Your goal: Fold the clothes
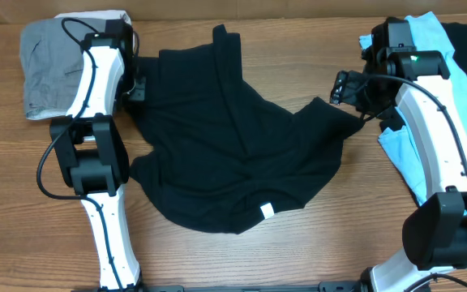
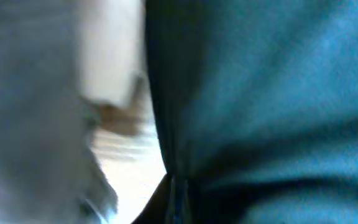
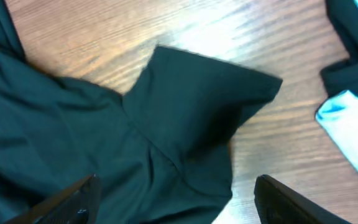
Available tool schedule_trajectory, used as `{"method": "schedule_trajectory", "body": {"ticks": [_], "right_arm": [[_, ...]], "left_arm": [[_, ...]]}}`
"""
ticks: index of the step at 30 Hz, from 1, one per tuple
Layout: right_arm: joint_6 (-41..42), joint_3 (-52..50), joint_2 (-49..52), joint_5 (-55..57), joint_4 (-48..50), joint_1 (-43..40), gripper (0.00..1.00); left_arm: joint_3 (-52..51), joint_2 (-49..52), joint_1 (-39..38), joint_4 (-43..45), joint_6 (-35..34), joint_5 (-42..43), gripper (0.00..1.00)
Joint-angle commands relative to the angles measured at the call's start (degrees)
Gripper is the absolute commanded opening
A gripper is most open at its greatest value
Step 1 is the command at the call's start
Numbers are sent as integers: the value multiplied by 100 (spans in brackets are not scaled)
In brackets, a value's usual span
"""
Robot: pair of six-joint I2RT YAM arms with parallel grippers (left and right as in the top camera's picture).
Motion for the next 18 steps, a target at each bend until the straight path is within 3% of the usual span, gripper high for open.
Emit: {"method": "schedule_trajectory", "body": {"ticks": [1,7,9,13,18], "right_arm": [[26,-142,7,-120,-286,22,83],[28,-931,7,-297,-522,35,87],[33,-1434,7,-385,-258,33,87],[31,-2000,7,-535,374,35,87],[26,-2494,7,-527,1019,33,87]], "left_arm": [[173,33,-111,-256,-92,310,20],[636,33,-275,-605,-26,835,49],[1220,33,-343,-892,-26,1012,63],[2210,33,-455,-1366,-4,1174,70],[3283,33,-514,-2208,15,1705,70]]}}
